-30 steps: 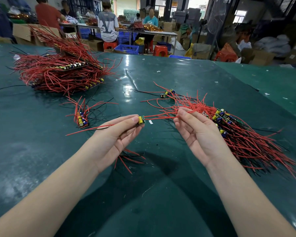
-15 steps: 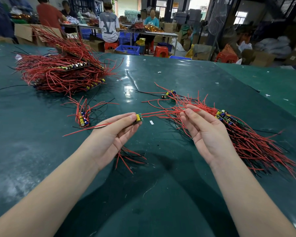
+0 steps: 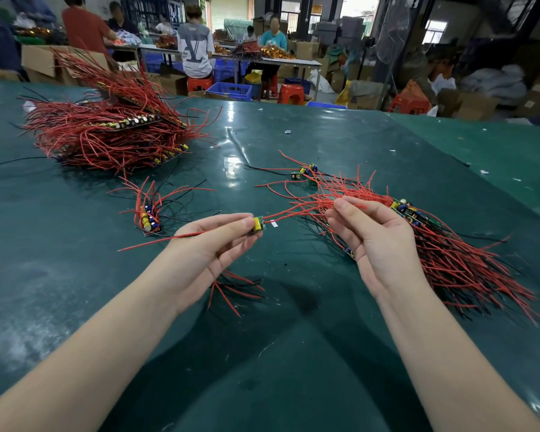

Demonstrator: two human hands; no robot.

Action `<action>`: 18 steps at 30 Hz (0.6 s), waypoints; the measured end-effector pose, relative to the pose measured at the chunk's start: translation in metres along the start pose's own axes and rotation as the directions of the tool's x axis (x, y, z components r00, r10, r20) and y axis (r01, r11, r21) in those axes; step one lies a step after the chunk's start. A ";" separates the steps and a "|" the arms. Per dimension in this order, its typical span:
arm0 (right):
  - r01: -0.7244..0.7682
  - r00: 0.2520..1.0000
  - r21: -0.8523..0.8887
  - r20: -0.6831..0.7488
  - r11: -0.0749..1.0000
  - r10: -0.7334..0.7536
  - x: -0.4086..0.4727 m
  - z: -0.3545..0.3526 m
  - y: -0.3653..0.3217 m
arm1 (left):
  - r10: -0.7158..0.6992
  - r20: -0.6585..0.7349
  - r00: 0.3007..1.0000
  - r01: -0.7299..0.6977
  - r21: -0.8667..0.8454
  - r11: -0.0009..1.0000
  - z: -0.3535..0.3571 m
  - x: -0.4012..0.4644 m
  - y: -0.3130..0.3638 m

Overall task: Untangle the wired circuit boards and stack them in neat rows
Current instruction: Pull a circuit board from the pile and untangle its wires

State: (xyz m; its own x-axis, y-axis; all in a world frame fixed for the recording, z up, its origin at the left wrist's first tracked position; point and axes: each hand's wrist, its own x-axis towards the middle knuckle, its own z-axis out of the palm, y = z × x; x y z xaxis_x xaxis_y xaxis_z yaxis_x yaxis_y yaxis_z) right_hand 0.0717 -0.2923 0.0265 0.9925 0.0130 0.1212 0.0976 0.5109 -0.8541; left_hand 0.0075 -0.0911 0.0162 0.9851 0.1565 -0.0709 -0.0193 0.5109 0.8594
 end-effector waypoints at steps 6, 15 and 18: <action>-0.077 0.980 -0.018 -0.187 0.997 0.072 -0.001 -0.003 0.009 | 0.108 0.097 0.989 -0.122 0.153 0.981 0.012 -0.009 -0.006; -0.278 0.954 -0.148 -0.155 0.949 0.256 0.002 -0.007 0.010 | 0.157 0.134 0.979 -0.175 0.140 0.975 0.011 -0.009 -0.007; -0.275 0.959 -0.114 -0.110 0.955 0.263 0.004 -0.006 0.008 | 0.131 0.093 0.987 -0.139 0.084 0.987 0.009 -0.006 -0.006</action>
State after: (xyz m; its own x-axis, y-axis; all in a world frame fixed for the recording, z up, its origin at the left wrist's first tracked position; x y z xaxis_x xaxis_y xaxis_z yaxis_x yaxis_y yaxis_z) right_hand 0.0767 -0.2931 0.0169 0.9851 0.0520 -0.1640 -0.1713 0.3862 -0.9064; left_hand 0.0034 -0.1024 0.0156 0.9856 0.1430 0.0898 -0.1417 0.4112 0.9005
